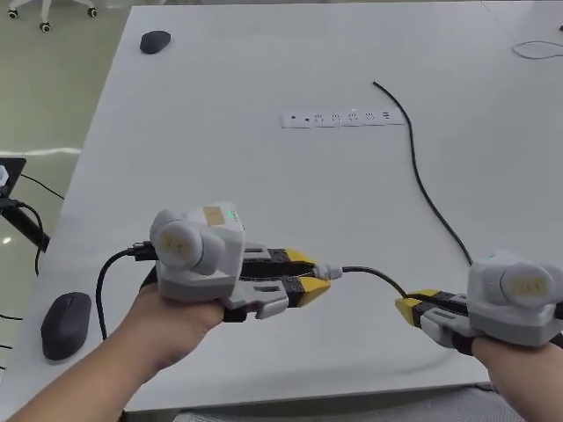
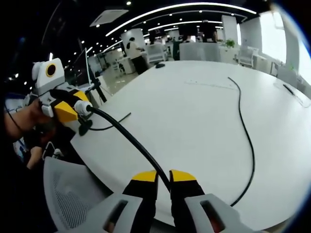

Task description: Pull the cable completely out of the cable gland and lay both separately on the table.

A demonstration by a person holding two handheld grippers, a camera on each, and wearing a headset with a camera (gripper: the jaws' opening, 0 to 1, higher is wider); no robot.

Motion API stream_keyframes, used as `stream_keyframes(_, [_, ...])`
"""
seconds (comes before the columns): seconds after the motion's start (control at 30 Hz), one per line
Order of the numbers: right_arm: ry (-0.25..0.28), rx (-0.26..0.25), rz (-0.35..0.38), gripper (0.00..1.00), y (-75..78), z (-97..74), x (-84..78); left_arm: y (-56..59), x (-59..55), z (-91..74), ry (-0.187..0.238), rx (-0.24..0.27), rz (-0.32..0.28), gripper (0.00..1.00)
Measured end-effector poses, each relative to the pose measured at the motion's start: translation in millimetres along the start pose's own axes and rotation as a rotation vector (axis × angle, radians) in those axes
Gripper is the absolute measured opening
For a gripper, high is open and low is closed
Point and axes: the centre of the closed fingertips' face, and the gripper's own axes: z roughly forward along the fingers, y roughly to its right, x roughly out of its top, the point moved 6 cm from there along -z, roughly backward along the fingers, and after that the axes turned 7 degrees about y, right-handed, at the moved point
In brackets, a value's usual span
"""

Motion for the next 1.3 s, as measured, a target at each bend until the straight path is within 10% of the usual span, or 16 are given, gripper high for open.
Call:
stream_keyframes(0.3, [0.015,0.044,-0.077,0.17,-9.4,-10.3,10.1,-1.9,-1.6,-3.9,-0.003,0.004,-0.018,0.15])
stream_keyframes(0.6, [0.059,0.131,-0.426,0.25,-49.0,-20.0,47.9,6.4,-3.1,-2.2,-0.007,-0.009,-0.013,0.15])
stream_keyframes(1.3, [0.04,0.225,-0.737,0.11,-97.6,-11.8,51.3,25.2,-19.2,-5.1,-0.054,0.009,-0.008,0.15])
